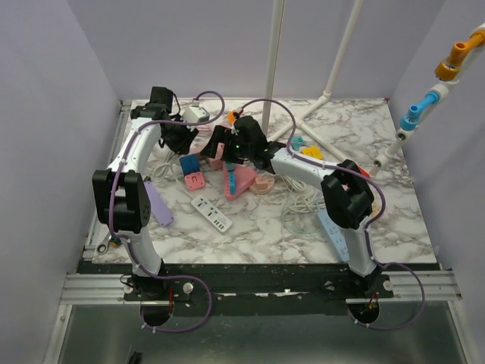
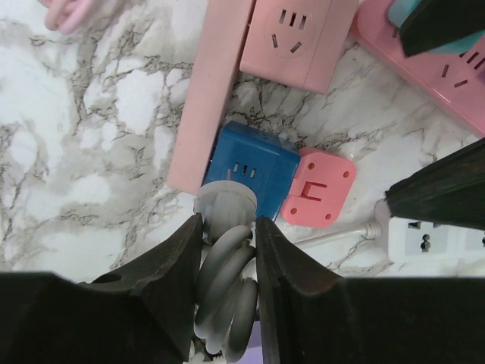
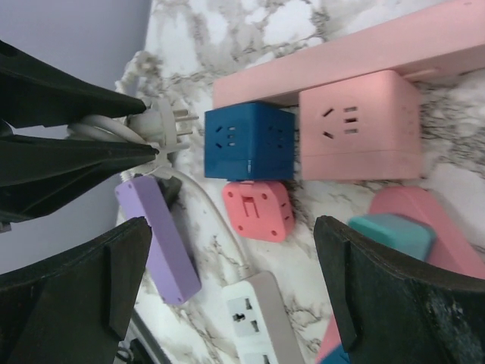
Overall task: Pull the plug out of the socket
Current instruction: Pick up the socket from the corner of the board, then place the socket at the corner of the board.
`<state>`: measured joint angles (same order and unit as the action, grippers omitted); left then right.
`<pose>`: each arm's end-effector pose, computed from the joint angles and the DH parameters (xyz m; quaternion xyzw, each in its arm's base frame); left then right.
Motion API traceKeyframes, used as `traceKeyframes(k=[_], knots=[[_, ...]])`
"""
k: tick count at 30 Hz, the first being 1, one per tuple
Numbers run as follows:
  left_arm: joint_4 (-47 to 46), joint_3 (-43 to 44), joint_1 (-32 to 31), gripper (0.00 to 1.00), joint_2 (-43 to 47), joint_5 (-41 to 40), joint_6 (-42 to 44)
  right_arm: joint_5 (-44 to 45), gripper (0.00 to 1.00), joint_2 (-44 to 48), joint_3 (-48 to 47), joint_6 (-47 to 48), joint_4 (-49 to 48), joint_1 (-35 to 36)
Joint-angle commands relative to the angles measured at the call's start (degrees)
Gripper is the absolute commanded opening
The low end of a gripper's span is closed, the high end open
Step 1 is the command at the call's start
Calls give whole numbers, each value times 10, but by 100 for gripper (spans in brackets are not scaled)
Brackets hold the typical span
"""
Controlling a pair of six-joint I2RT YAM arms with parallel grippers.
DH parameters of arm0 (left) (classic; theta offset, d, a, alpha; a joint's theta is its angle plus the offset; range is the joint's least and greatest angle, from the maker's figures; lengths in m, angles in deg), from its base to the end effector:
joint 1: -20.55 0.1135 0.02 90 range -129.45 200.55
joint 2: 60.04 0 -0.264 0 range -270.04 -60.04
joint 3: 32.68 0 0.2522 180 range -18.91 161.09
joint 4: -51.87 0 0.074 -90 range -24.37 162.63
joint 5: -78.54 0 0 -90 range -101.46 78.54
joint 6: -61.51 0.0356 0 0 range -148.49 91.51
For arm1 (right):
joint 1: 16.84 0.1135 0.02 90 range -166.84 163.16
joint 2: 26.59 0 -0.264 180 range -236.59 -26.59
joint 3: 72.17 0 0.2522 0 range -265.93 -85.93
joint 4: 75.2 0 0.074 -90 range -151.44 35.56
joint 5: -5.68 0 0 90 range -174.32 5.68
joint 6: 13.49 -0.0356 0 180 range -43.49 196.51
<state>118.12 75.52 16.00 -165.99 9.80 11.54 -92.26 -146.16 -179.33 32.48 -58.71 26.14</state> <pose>0.3893 -0.0439 0.2809 0.4016 0.8704 -0.1038 0.2653 0.3568 0.3392 0.2361 -0.0273 0.8594 0.3923 0.3267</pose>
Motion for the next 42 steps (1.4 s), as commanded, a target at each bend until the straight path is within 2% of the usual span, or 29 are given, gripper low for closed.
traceKeyframes(k=[1, 9, 22, 28, 30, 34, 39, 42], knots=[[28, 32, 2, 0, 34, -17, -6, -65, 98, -35, -3, -46, -73, -4], [51, 42, 2, 0, 81, -11, -14, -22, 98, -25, -43, -1, -7, -4], [160, 38, 3, 0, 204, -29, -32, 31, 100, 96, 21, 60, 34, -5], [153, 4, 30, 0, 247, -89, -42, 44, 100, 139, 59, 69, 39, -3], [156, 25, 61, 0, 251, -80, -54, 49, 100, 151, 69, 72, 44, -3], [192, 119, 111, 0, 262, -10, -69, 61, 100, 171, 82, 77, 59, -3], [199, 246, 125, 0, 275, 31, -109, 70, 100, 191, 96, 80, 67, -3], [161, 252, 126, 0, 284, 19, -159, 74, 100, 199, 103, 79, 70, -2]])
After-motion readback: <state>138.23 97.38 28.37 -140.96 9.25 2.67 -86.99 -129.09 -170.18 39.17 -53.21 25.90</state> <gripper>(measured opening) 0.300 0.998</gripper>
